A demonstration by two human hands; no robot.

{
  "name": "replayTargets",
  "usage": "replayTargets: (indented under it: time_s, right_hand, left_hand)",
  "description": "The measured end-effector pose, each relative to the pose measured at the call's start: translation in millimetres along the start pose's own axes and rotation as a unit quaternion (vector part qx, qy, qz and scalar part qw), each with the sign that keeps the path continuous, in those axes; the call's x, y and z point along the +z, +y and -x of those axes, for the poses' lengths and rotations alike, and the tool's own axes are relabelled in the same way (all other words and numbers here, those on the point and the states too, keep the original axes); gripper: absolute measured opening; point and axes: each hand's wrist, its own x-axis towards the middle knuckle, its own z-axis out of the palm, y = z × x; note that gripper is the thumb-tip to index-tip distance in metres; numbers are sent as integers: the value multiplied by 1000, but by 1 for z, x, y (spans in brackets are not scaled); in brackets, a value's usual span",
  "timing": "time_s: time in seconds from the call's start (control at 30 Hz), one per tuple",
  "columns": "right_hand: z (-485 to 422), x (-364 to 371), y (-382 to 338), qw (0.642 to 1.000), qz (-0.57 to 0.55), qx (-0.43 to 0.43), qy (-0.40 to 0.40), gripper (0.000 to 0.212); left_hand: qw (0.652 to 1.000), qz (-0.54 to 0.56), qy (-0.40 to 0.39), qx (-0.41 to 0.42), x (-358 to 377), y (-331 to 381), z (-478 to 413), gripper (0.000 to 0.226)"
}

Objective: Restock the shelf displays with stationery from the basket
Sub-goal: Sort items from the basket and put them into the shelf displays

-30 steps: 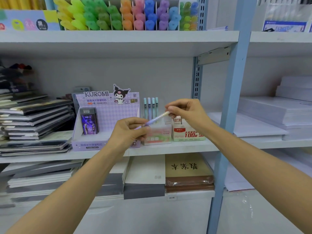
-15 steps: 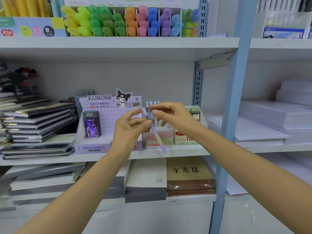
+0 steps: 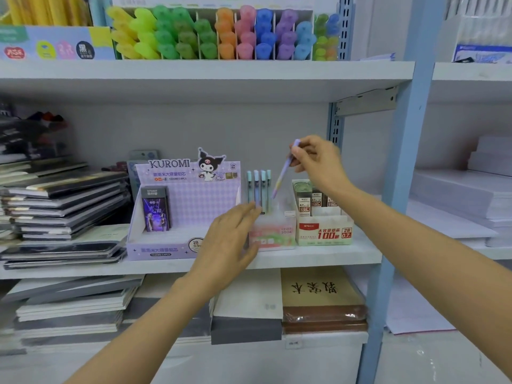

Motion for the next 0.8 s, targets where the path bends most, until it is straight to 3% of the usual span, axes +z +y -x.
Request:
replayTargets:
  time_s: [0.3,0.5,0.67,0.8]
  right_hand:
    - [-6,26,22,988,139,-30,-61,13]
    - [-5,24,26,964,239,-82,-81,19]
    - [-4,20,30,969,228,-80,-45,22]
    - [-2,20,30,973,213,-71,-60,22]
  left_hand:
    - [991,-63,97,65,-6,-4,1,38]
    - [994,-23,87,64,1,-4,-4,30]
    - [997,-7,68,45,4,-3,-2,34]
    - [997,-6,71,41,3,-2,-3,37]
